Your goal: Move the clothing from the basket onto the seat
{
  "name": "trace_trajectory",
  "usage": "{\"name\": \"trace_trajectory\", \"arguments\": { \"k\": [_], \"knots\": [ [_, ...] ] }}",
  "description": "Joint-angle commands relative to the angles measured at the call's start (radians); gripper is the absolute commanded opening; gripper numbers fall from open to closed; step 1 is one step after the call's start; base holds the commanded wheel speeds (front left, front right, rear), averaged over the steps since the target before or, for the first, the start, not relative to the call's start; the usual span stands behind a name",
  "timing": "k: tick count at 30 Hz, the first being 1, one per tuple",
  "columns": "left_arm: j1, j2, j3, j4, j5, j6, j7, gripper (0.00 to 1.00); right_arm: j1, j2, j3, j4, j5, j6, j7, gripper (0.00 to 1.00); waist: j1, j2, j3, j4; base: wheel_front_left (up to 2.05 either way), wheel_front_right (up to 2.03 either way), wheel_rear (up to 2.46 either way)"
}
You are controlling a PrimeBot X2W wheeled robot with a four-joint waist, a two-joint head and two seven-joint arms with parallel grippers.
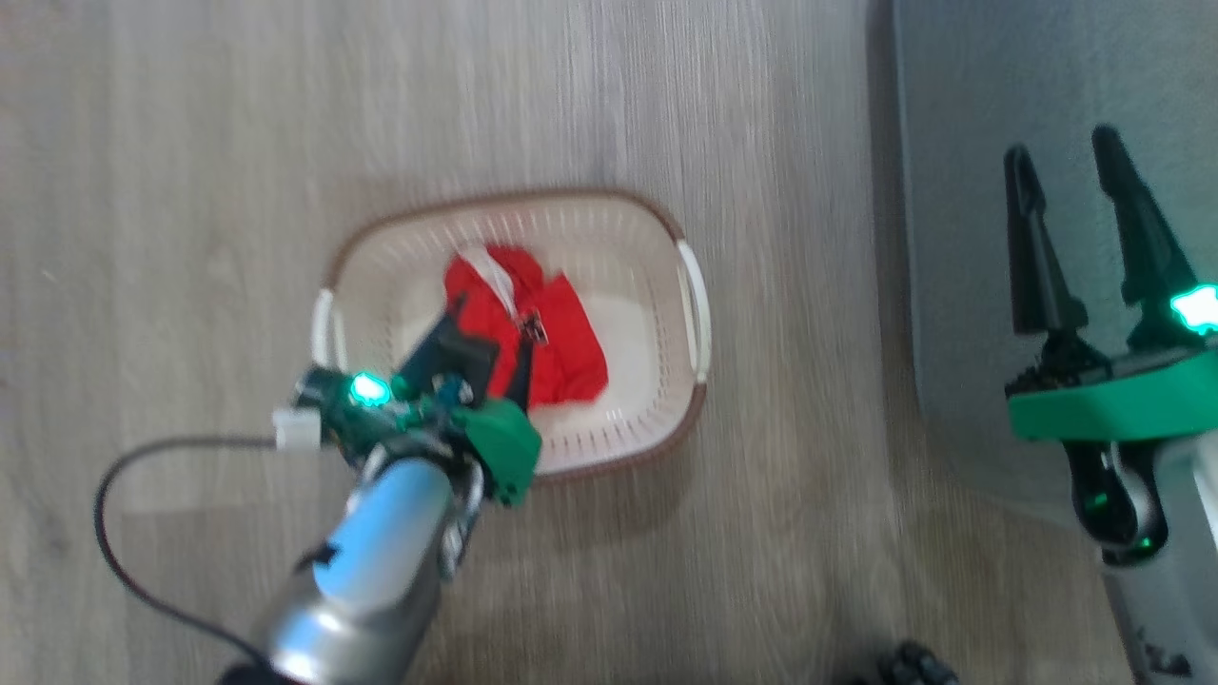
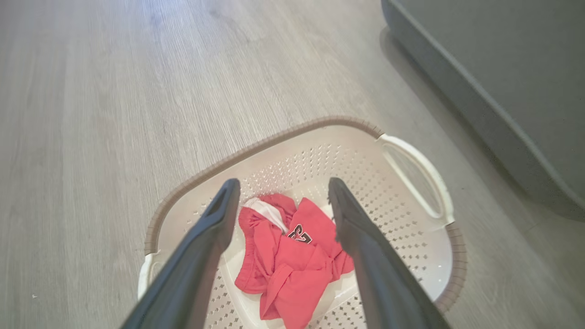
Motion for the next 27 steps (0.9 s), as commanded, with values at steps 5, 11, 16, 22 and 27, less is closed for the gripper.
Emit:
{"name": "trace_trajectory", "arguments": {
  "k": [5, 11, 16, 22, 27],
  "knots": [
    [-0.117, 0.009, 0.034, 0.104, 0.019, 0.029, -0.005, 1.0, -0.052, -0.009, 0.04, -0.059, 0.01, 0.0, -0.005, 1.0, -0.0004, 0.0, 0.223, -0.079, 0.0, 0.0, 0.0],
    [-0.232, 0.01, 0.023, 0.273, 0.039, 0.027, -0.005, 1.0, -0.077, 0.002, 0.035, -0.076, 0.015, 0.0, -0.005, 1.0, -0.0004, 0.0, 0.305, -0.125, 0.0, 0.0, 0.0],
    [-0.327, 0.013, 0.008, 0.415, 0.065, 0.028, -0.005, 1.0, -0.097, 0.02, 0.033, -0.093, 0.021, 0.0, -0.005, 1.0, -0.0004, 0.0, 0.364, -0.166, 0.0, 0.0, 0.0],
    [-0.437, 0.027, -0.021, 0.55, 0.086, 0.005, 0.07, 1.0, -0.119, 0.044, 0.048, -0.109, 0.022, 0.0, -0.005, 1.0, -0.0004, 0.0, 0.431, -0.205, 0.0, 0.0, 0.0],
    [-0.501, 0.069, -0.048, 0.579, 0.108, -0.01, 0.154, 1.0, -0.147, 0.067, 0.073, -0.113, 0.016, 0.0, -0.005, 1.0, -0.0004, 0.0, 0.49, -0.246, 0.0, 0.0, 0.0]
  ]
}}
